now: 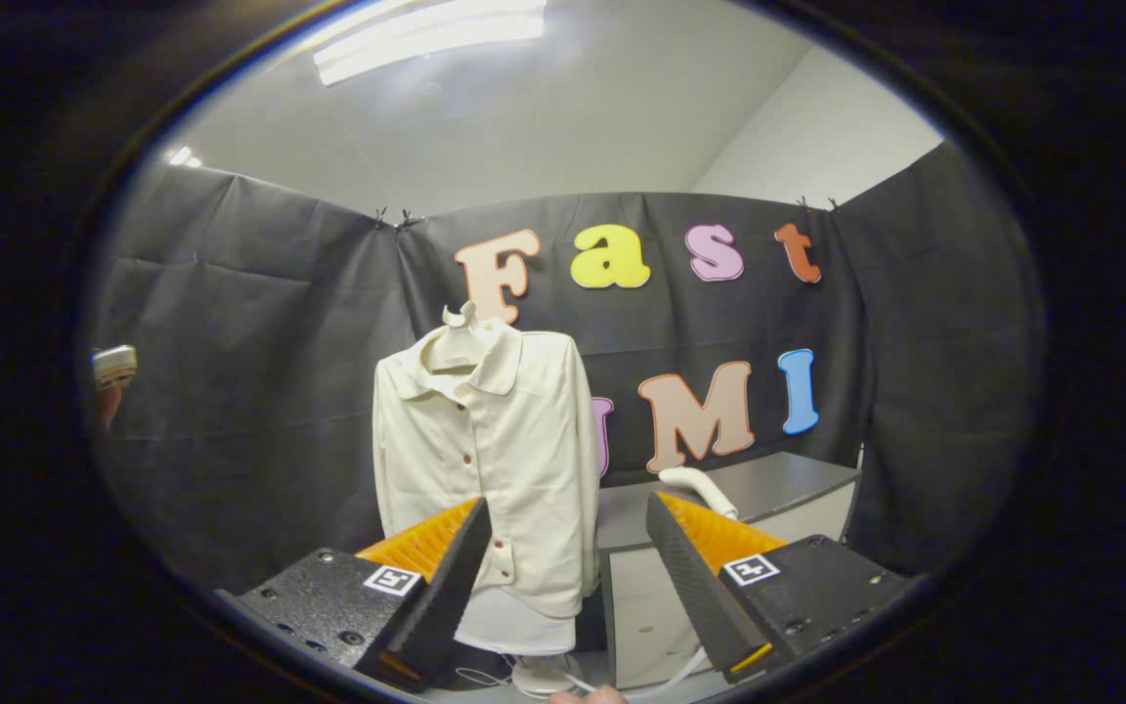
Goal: Iron the clothes twice with a garment steamer, once on the left side and once on the right side.
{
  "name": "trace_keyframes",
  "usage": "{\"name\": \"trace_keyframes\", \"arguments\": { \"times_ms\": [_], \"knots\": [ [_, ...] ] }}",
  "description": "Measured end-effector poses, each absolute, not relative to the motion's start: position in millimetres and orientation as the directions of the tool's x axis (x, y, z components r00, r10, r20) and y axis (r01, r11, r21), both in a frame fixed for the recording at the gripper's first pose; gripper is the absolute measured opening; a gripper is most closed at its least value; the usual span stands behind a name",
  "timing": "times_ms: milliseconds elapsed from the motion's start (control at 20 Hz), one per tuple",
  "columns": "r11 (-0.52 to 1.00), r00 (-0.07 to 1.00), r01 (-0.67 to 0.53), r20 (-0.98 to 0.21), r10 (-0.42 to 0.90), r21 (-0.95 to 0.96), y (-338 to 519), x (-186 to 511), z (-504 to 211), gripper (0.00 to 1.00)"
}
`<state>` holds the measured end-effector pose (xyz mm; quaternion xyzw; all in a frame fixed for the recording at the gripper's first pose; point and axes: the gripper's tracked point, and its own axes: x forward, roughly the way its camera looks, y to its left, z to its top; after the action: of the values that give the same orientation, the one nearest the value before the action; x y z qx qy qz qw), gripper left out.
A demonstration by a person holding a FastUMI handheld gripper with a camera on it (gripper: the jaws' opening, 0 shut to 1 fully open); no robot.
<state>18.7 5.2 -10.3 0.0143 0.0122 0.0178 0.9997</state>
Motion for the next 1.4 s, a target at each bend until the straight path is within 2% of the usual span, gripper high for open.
{"name": "trace_keyframes", "arguments": {
  "times_ms": [450,800,1100,1400],
  "knots": [
    [0.999,0.998,-0.038,-0.055,0.038,0.017,8,32,-23,0.96],
    [0.999,0.994,0.05,-0.092,-0.05,0.001,-35,65,-39,0.97],
    [0.997,0.994,0.057,-0.087,-0.062,-0.059,-91,132,-45,0.97],
    [0.999,0.987,0.046,-0.153,-0.049,-0.021,-167,214,-80,0.97]
  ]
}}
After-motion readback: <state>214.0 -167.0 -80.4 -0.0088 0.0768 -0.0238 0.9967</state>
